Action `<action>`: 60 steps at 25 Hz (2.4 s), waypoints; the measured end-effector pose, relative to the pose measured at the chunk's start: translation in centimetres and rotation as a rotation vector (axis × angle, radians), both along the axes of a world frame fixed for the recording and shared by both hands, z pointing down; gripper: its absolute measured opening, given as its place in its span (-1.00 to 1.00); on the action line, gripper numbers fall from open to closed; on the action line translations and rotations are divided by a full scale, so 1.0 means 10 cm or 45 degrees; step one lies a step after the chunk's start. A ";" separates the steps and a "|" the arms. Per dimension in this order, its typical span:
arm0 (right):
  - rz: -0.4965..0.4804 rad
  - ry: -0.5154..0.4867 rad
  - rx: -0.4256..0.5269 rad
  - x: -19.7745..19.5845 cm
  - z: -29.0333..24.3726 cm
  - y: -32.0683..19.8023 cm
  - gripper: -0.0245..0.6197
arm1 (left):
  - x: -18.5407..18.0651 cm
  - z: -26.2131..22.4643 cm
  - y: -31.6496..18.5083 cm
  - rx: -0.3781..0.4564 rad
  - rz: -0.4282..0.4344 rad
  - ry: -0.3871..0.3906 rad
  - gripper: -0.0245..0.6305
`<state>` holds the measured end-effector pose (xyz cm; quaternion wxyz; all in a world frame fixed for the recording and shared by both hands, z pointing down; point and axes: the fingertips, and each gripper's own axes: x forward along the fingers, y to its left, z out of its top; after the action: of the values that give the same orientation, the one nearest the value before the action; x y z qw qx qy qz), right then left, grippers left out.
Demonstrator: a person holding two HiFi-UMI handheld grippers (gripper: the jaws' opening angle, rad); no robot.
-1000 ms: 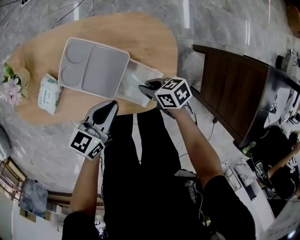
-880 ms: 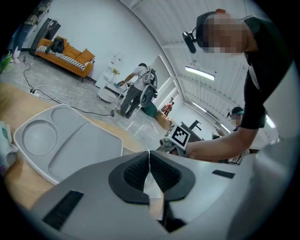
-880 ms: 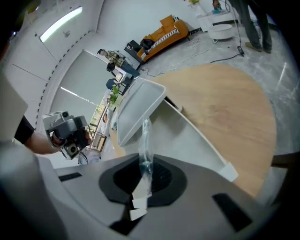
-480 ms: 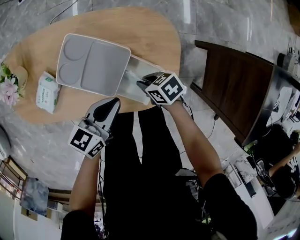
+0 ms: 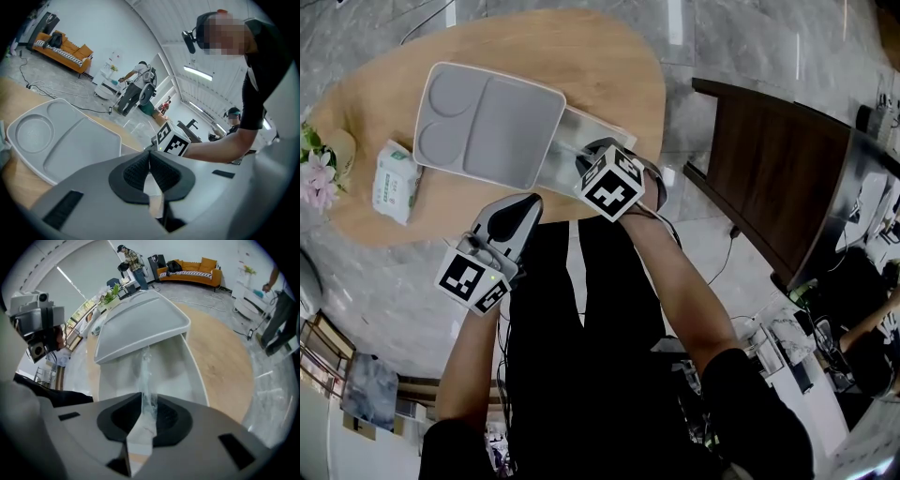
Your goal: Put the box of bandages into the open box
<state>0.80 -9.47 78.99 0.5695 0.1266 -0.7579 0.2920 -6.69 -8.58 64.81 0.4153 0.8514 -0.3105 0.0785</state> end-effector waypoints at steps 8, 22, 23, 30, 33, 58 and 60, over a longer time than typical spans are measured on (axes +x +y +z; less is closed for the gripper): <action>-0.076 0.097 0.150 0.04 0.14 0.00 -0.49 | 0.07 0.04 0.10 -0.005 0.021 0.013 -0.87; 0.071 -0.027 0.423 0.14 -0.40 -0.28 -0.25 | 0.10 -0.16 0.03 0.055 0.045 -0.004 -0.87; 0.091 -0.057 0.434 0.14 -0.51 -0.31 -0.25 | 0.12 -0.23 0.01 0.071 0.054 -0.008 -0.87; 0.205 -0.179 0.549 0.18 -1.56 -0.48 -0.70 | 0.13 -1.09 -0.19 0.218 0.077 -0.001 -0.87; 0.239 -0.255 0.615 0.14 -2.13 -0.57 -0.81 | 0.13 -1.48 -0.30 0.271 0.080 0.011 -0.87; 0.284 -1.396 1.061 0.12 -6.37 -0.12 -0.89 | 0.05 -4.64 -0.39 0.847 0.147 0.111 -0.87; 0.282 -1.444 1.100 0.21 -6.49 -0.05 -0.89 | -0.02 -4.77 -0.37 0.877 0.139 0.101 -0.87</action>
<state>2.92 -10.02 14.10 -0.0456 0.2454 -0.9674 0.0430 -6.94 -12.33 17.07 0.1108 0.9593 -0.2565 -0.0418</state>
